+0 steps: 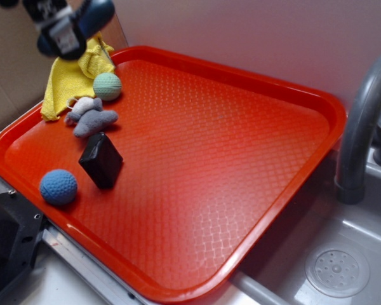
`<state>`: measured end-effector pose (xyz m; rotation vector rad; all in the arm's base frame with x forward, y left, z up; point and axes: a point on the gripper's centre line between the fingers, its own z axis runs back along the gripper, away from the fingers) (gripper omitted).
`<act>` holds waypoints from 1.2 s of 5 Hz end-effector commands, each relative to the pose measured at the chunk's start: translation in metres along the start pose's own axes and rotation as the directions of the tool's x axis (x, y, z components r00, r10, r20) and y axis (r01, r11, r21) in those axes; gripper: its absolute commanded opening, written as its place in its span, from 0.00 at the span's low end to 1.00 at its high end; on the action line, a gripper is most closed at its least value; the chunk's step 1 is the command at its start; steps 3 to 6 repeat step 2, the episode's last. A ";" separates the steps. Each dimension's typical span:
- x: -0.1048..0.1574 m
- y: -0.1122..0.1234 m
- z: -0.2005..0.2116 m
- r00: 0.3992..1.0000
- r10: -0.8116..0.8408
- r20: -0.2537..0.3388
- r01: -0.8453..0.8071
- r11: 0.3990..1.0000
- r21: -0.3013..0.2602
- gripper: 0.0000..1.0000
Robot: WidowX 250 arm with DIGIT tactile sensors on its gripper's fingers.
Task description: Grab the plastic pickle.
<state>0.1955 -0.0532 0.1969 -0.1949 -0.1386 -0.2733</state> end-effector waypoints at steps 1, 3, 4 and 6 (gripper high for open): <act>-0.002 0.031 0.036 0.990 0.070 0.121 -0.086 0.988 0.130 0.00; -0.002 0.032 0.032 0.989 0.123 0.080 -0.137 0.968 0.208 0.00; -0.002 0.032 0.032 0.989 0.123 0.080 -0.137 0.968 0.208 0.00; -0.002 0.032 0.032 0.989 0.123 0.080 -0.137 0.968 0.208 0.00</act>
